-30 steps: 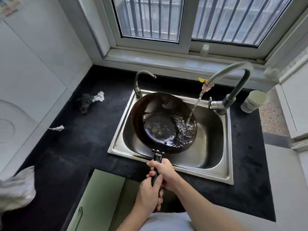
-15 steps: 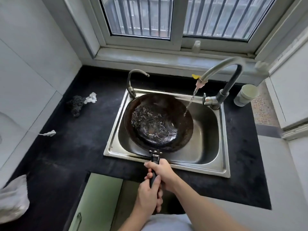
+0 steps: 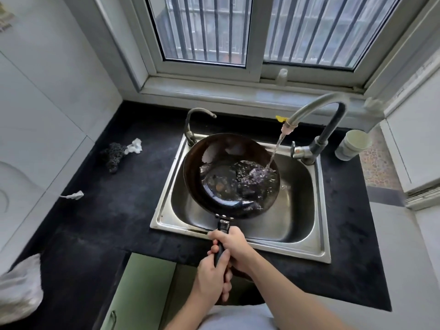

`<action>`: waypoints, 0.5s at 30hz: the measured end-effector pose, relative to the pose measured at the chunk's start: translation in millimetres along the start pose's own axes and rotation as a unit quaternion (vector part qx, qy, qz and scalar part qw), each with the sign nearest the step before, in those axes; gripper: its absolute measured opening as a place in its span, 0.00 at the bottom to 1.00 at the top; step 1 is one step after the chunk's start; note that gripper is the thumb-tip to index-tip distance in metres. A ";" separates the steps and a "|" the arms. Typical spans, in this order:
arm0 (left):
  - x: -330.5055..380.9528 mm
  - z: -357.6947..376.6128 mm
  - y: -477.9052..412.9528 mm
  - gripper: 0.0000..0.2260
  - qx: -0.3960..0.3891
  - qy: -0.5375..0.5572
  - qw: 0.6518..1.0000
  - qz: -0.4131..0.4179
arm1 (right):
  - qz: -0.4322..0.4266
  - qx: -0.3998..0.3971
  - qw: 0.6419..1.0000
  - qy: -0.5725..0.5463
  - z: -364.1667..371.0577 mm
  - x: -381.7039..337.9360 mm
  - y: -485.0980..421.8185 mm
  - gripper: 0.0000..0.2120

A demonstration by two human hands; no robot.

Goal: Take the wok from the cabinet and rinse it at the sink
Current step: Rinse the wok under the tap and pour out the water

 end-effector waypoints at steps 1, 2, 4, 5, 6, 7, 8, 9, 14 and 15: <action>1.0 -0.8 1.3 0.16 -0.002 0.009 1.000 -0.002 | 0.001 0.002 1.000 0.004 0.8 0.4 1.0 0.16; 1.6 -1.8 3.2 0.16 -0.007 0.019 1.000 -0.008 | 0.004 0.007 1.000 0.007 1.4 1.9 2.1 0.16; 2.7 -3.6 8.2 0.16 -0.019 0.051 0.998 -0.031 | 0.006 0.017 1.000 0.004 2.6 6.5 4.3 0.15; 2.6 -3.8 10.3 0.17 -0.025 0.068 0.996 -0.042 | 0.005 0.021 1.000 0.002 3.0 9.3 5.0 0.14; 2.1 -4.1 12.2 0.17 -0.031 0.082 0.995 -0.052 | 0.003 0.028 1.000 0.002 2.7 12.2 5.6 0.14; 0.9 -4.3 13.8 0.17 -0.038 0.092 0.993 -0.059 | 0.002 0.037 0.999 0.002 2.6 15.2 6.9 0.13; -1.2 -4.2 14.8 0.17 -0.046 0.101 0.992 -0.065 | 0.002 0.048 0.999 0.004 1.7 17.6 8.3 0.12; -3.5 -3.8 15.5 0.16 -0.054 0.109 0.990 -0.071 | 0.002 0.058 0.998 0.007 0.7 19.5 10.6 0.12; -9.5 1.2 17.4 0.16 -0.088 0.141 0.982 -0.095 | -0.009 0.104 0.994 0.024 -8.2 26.3 18.8 0.11; -9.1 2.0 17.0 0.16 -0.090 0.145 0.981 -0.094 | -0.011 0.110 0.994 0.028 -8.8 25.8 20.0 0.11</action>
Point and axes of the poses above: each hand's wrist, its own y-axis away from the middle knuckle, its own z-axis out of the palm, x = y × z, the point moved 1 cm from there along -y, towards the middle knuckle, and after that the axes turned 12 degrees about z, right-handed, at the moved point
